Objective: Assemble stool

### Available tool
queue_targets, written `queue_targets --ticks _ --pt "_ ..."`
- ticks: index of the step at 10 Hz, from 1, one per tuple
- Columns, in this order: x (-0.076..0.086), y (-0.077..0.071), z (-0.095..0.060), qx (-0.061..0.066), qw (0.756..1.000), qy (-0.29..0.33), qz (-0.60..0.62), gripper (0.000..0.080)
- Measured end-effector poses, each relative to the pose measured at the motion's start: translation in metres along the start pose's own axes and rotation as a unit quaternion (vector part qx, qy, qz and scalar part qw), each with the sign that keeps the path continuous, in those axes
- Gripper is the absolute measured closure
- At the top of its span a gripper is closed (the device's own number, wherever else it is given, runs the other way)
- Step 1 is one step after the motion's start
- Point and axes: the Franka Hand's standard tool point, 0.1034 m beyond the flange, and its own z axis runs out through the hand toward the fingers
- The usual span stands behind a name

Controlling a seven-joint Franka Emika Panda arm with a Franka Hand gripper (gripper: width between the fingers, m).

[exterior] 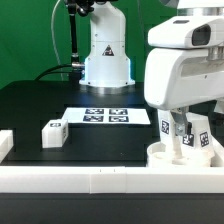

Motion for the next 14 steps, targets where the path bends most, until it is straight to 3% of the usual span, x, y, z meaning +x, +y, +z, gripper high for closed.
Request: queue_targets --ticks 1,3,7,11,14 --pt "-0.0015 -0.0006 0.0025 0.001 1.0 -0.002 0.0 0.0151" --pt "-0.0021 -0.001 0.0037 0.001 1.0 -0.003 0.0 0.0468" --pt "-0.0019 -0.0013 0.0036 0.001 1.0 -0.003 0.015 0.0465" --pt "-0.0017 -0.0021 0.004 0.002 0.988 -0.003 0.152 0.0465" --pt "0.0008 -0.0091 0.0056 0.006 0.95 -0.003 0.311 0.0464"
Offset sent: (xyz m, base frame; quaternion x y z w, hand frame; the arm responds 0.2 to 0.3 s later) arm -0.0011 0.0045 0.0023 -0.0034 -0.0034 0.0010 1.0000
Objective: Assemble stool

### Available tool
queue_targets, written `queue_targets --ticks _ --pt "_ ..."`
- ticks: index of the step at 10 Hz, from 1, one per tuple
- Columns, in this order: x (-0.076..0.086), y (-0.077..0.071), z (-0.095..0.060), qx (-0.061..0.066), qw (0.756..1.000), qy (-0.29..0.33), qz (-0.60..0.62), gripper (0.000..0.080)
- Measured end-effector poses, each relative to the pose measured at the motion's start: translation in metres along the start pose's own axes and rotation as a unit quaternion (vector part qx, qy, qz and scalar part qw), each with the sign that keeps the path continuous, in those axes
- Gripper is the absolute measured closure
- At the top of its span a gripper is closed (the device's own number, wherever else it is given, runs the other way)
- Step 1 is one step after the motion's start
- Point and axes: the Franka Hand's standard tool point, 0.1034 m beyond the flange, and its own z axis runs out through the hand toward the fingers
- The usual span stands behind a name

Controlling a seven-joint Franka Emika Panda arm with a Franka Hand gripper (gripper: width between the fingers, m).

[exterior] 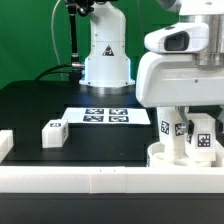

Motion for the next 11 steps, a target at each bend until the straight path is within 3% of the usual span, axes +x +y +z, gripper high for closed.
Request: queue_targets --ticks 2,5,11 --pt "-0.0003 -0.0015 0.0002 0.006 0.996 -0.001 0.094 0.0464" --pt "-0.0017 -0.0069 0.0006 0.017 0.961 -0.007 0.275 0.0463" --pt "-0.0021 -0.007 0.0007 0.016 0.898 -0.011 0.439 0.0463"
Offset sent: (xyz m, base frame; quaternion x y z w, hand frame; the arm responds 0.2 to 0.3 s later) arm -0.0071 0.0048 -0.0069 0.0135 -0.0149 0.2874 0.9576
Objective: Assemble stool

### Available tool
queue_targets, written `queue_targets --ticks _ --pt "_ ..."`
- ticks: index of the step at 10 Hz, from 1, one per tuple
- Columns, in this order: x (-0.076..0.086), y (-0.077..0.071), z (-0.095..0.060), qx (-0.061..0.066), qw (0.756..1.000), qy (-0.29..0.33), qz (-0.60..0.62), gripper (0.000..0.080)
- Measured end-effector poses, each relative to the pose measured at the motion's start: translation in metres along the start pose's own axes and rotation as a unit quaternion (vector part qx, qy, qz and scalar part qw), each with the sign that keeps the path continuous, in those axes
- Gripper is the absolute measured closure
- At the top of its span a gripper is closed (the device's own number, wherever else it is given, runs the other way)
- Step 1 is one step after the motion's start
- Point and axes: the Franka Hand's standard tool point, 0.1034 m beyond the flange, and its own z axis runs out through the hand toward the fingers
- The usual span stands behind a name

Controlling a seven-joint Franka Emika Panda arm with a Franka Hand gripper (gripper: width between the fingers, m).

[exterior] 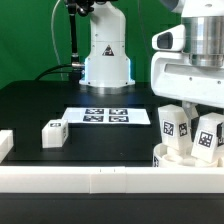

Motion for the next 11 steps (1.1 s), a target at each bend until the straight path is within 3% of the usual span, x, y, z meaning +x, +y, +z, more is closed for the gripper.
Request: queue_targets --ticks 4,6,11 --pt "-0.0002 0.0005 0.0003 0.01 0.978 -0.009 0.21 0.0463" --pt "-0.0009 -0.0008 0.0007 0.025 0.938 -0.016 0.347 0.0463" --pt "0.0002 -0.0011 -0.0002 0.025 0.883 -0.023 0.468 0.0463"
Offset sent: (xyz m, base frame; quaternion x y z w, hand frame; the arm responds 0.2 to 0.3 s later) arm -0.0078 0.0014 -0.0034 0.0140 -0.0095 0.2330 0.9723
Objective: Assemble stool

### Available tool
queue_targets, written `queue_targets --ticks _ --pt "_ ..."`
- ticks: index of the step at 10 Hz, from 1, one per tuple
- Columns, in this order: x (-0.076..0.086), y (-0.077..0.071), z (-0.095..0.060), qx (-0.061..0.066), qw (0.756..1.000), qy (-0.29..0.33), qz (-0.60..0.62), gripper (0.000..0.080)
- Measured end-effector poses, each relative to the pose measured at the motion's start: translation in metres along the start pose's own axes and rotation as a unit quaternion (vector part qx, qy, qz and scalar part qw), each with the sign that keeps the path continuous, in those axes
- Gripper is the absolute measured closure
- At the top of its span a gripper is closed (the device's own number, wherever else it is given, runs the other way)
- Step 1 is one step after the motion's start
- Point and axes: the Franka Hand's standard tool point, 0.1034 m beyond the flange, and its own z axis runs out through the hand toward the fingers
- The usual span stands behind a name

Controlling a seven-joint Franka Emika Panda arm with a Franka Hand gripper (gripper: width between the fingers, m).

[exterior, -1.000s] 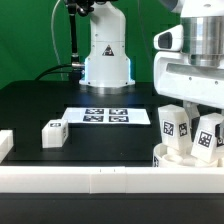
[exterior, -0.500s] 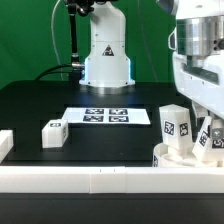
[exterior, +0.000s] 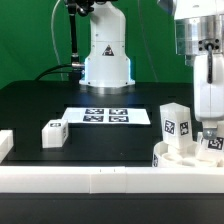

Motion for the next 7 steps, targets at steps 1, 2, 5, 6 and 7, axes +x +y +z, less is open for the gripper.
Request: queue_targets --ticks 1,2,5,6,7 --pt "0.0002 -0.0005 -0.0003 -0.001 1.0 -0.004 0.016 0.0463" --pt "0.0004 -0.0008 -0.0004 -0.001 1.0 -0.008 0.026 0.0463" --pt "-0.0012 -0.0006 -0.0005 -0.002 0.999 -0.018 0.051 0.0462" --pt "-0.0034 0.0006 -0.0001 -0.003 0.999 -0.021 0.046 0.0462" --pt "-0.0032 0.0019 -0.0008 -0.008 0.999 -0.02 0.032 0.0297"
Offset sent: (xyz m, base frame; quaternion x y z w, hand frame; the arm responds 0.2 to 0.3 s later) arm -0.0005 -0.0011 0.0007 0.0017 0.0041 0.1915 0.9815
